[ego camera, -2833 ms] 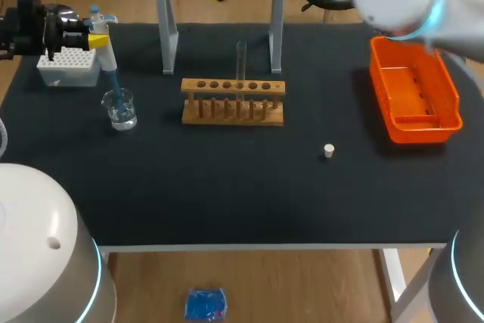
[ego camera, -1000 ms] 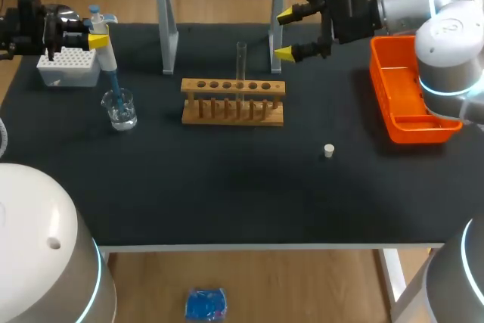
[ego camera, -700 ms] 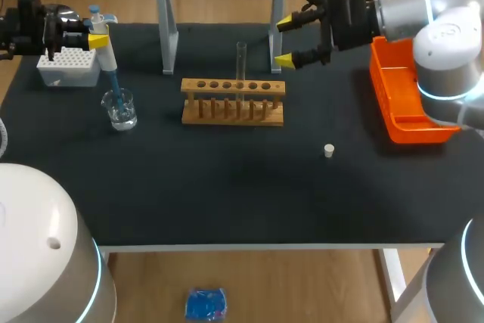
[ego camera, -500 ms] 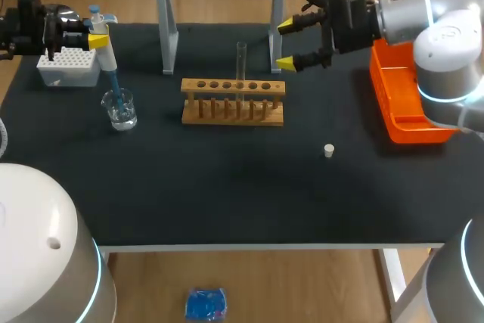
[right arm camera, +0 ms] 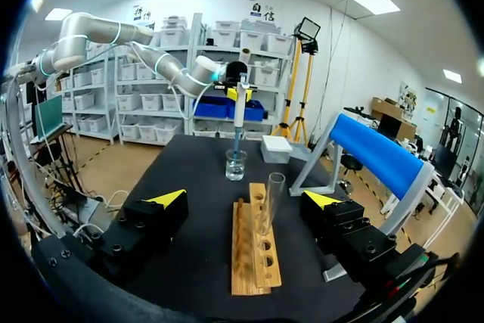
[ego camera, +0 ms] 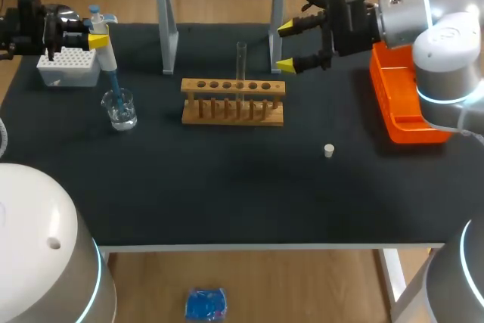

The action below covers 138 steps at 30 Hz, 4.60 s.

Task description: Invert the test tube, pick up the pipette, mount the tip to pipette, aspirate from beaker and dispense into the tube, eject the tip, return the pipette, and cap with the stopper.

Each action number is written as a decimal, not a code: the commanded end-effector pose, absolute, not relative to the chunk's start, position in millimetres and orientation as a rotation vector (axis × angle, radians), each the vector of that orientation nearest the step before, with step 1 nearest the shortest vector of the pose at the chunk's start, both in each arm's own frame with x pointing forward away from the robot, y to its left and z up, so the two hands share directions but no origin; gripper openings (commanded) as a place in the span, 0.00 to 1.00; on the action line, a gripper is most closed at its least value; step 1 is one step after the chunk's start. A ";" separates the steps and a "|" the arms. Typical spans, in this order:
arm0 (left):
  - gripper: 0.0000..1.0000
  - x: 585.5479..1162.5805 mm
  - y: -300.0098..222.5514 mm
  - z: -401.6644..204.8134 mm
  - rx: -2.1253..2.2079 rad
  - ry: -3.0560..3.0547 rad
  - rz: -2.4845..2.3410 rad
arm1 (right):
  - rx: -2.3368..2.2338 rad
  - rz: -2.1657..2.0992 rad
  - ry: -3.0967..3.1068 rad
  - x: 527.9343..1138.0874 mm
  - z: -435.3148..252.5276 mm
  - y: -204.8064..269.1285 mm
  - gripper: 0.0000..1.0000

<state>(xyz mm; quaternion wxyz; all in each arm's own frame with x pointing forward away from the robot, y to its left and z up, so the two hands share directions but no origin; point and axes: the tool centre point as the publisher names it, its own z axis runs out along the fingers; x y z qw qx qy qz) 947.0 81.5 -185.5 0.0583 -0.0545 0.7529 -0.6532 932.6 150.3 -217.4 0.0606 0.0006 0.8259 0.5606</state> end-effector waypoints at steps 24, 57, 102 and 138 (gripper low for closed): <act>0.00 947.9 82.4 -185.1 -0.162 2.285 -1.980 | 0.009 1.686 2.495 945.9 -227.5 154.8 1.00; 0.00 945.5 80.8 -148.9 -0.164 2.313 -1.919 | 0.009 1.686 2.495 945.9 -227.5 154.8 1.00; 0.00 932.6 60.6 -71.4 -0.152 2.335 -1.860 | 0.009 1.686 2.495 945.9 -227.5 154.8 1.00; 0.00 995.5 -138.6 65.5 0.250 2.420 -2.012 | 0.009 1.686 2.495 945.9 -227.5 154.8 1.00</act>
